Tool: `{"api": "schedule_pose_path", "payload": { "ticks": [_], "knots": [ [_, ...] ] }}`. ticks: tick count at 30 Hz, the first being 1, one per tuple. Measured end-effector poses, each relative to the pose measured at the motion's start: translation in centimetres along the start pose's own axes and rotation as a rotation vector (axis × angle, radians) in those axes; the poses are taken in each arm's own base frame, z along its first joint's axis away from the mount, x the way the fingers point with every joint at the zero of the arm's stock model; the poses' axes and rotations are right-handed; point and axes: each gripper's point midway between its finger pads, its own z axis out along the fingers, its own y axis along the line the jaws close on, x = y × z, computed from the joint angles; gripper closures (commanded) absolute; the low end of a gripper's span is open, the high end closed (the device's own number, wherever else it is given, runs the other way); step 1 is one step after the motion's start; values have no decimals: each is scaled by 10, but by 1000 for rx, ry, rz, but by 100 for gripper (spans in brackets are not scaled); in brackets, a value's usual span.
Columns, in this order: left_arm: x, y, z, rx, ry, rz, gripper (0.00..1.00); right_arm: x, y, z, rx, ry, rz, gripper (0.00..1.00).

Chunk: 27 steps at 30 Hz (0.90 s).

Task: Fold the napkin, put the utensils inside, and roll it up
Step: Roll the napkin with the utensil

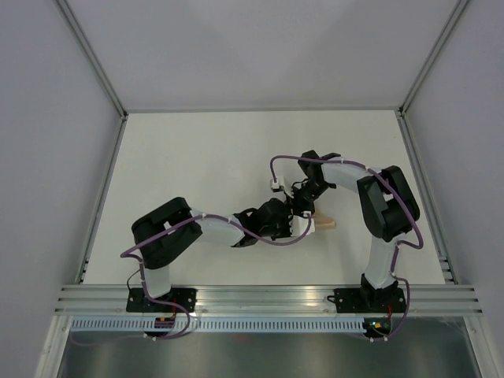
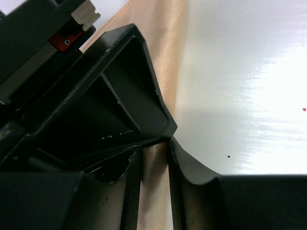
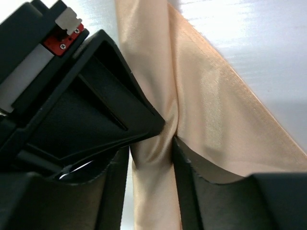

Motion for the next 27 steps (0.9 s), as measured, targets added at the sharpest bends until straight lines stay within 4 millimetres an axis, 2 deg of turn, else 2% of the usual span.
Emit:
{"api": "schedule_pose_path", "payload": {
  "ticks": [5,9,13,17,19,22,27],
  "knots": [
    [-2,-3,0,26,-3,-77,98,2,-4,-9,50,21,33,43],
    [-3,-5,0,48,-14,-147,98,0,-13,-28,124,-2,79,40],
    [-3,-6,-1,83,-25,-222,98,-8,-28,-62,240,-84,118,39],
    [-3,-8,-1,131,-29,-306,98,-12,-43,-107,371,-184,152,39],
    [-3,-8,0,164,-35,-360,98,-11,-44,-129,431,-230,150,39],
    [-3,-7,2,219,-42,-441,98,-3,-30,-155,527,-282,127,35],
    [-4,-6,4,325,-54,-554,98,0,21,-155,618,-327,-19,33]
  ]
}}
